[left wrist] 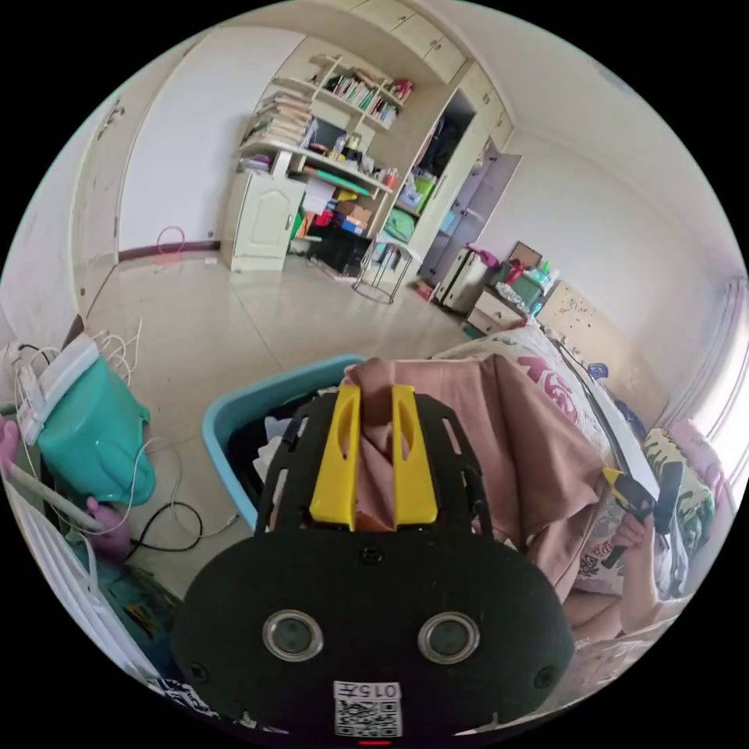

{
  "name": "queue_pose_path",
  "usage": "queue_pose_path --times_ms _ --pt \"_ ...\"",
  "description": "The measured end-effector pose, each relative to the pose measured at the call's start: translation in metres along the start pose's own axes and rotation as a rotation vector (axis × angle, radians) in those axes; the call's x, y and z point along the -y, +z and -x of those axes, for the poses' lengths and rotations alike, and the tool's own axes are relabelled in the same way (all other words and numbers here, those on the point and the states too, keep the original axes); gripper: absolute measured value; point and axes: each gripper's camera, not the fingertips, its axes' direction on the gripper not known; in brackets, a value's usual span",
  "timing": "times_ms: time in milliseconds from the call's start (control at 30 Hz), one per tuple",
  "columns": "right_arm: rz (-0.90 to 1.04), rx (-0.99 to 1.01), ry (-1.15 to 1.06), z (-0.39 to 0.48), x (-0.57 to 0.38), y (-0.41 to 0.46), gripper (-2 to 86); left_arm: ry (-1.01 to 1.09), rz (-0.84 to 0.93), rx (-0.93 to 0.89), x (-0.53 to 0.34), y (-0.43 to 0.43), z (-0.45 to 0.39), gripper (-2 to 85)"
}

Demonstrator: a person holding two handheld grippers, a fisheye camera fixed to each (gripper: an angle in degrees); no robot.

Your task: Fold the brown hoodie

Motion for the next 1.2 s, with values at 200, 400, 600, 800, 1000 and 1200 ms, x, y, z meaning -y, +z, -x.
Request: queue_pose_path --times_ms 200,400,600,800,1000,1200 --pt "-0.275 -0.158 -0.106 0.053 0.028 -0.086 4.0 0.134 -0.249 -0.035 -0.011 -0.091 -0.068 1.8" --pt "-0.583 -0.305 -0.211 0.124 0.05 -0.234 3.7 0.248 -0.534 -0.151 -0.013 -0.206 -0.136 1.2" --pt "-0.788 -0.419 -0.287 0.196 0.035 -0.364 3.6 0.349 -0.756 -0.305 0.004 -0.307 -0.189 1.0" --pt "-0.955 -0.548 -0.377 0.276 0.01 -0.468 3.3 0.401 -0.852 -0.643 0.024 -0.347 -0.249 0.9" --pt "-1.077 -0.74 -0.349 0.315 0.013 -0.543 2.7 0.421 -0.733 -0.935 0.048 -0.29 -0.351 0.9" --pt "-0.955 -0.971 -0.125 0.233 0.078 -0.572 2.6 0.458 -0.497 -0.96 0.058 -0.16 -0.498 0.9"
